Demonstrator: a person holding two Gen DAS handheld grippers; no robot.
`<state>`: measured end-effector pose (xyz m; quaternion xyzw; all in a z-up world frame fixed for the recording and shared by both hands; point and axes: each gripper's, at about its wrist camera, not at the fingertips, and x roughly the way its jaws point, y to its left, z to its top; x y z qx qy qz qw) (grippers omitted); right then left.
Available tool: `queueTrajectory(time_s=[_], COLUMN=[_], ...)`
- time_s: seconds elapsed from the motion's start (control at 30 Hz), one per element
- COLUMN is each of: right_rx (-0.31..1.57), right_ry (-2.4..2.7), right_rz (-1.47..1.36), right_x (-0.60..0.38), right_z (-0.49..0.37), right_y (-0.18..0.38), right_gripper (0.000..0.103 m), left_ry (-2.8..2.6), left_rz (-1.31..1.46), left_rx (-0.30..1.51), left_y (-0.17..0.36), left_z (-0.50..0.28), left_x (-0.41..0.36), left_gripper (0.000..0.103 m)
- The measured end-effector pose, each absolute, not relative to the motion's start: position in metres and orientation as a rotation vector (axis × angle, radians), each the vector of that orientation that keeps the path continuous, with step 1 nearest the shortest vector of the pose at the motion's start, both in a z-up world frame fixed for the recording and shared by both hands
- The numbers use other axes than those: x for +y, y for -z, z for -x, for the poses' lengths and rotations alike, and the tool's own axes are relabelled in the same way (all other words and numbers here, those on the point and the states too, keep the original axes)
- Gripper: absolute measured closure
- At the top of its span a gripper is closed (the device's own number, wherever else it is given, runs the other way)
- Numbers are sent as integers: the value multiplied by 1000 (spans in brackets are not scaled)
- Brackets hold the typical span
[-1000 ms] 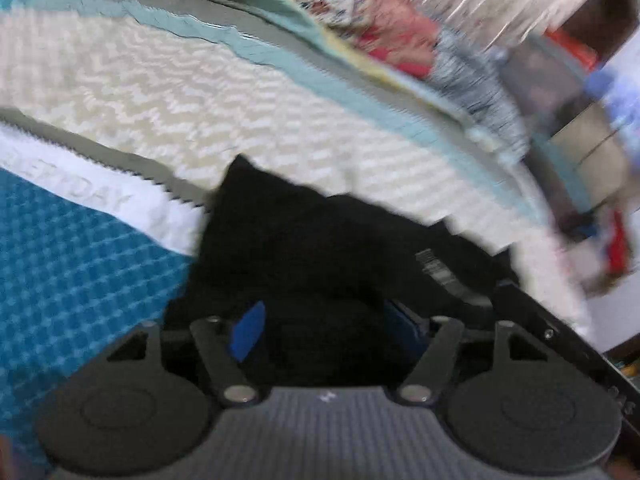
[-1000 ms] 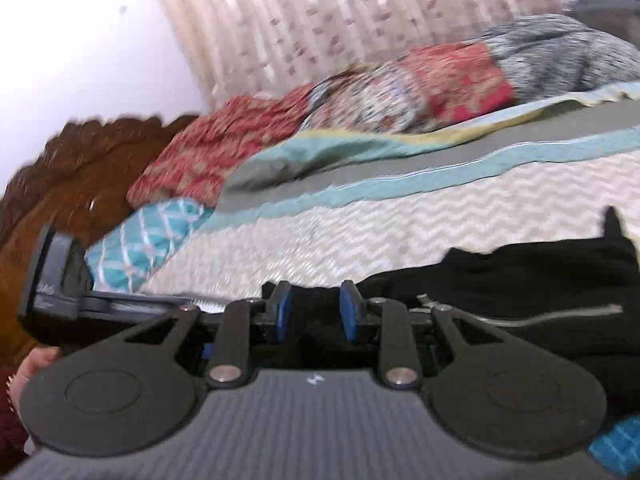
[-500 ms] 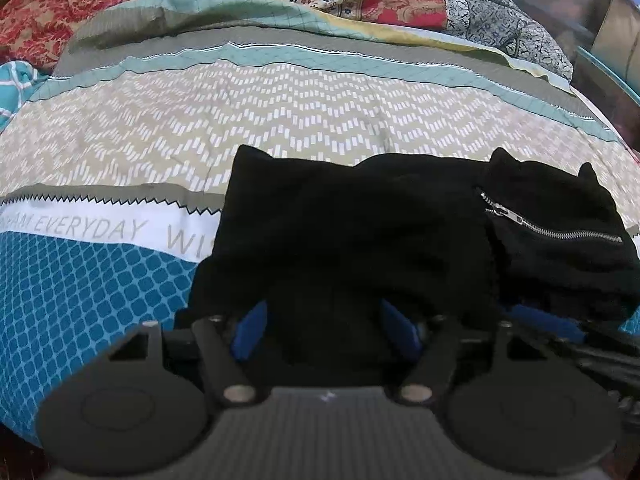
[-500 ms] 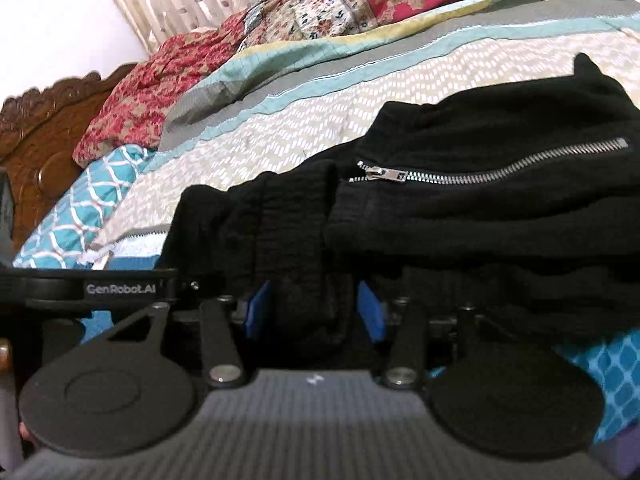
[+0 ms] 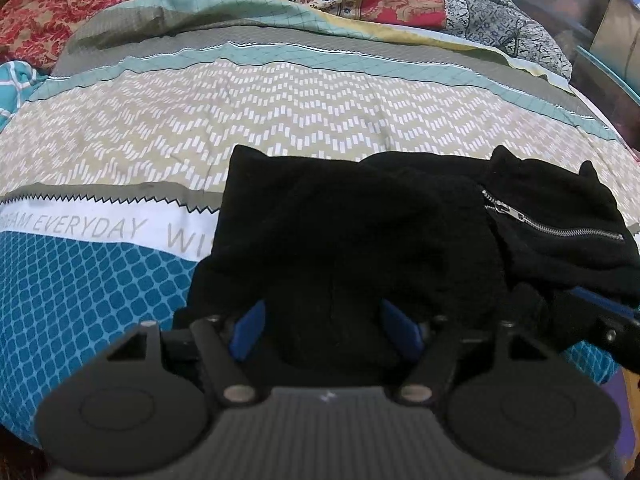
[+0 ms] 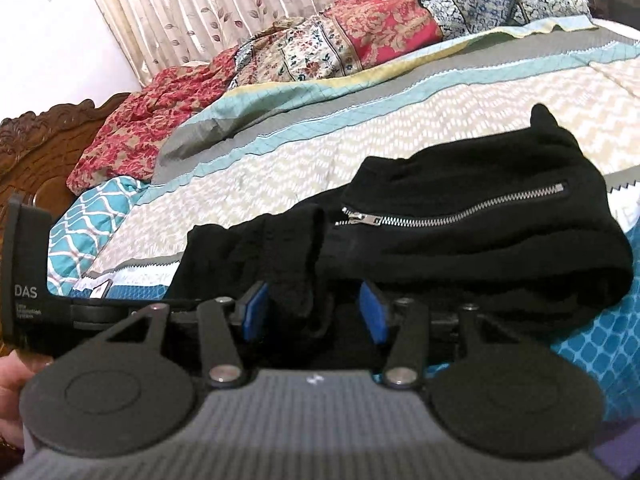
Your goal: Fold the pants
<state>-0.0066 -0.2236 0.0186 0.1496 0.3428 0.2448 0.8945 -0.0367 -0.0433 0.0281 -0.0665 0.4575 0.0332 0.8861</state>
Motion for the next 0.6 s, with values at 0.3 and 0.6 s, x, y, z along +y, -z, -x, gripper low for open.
queueTrajectory(time_s=[0.3,0.6], right_rx=[702,810], right_ry=[-533,-560], right_rz=[-271,-304], right_x=[-210,-195], right_z=[10,-3], right_y=[-24,-11], right_gripper=[50,37], left_ry=[-55,-36], left_rz=[145,154], left_rx=[940,927], left_y=[-26,-24], left_z=[38,39], left_x=[-41,-41], left_gripper=[33,31])
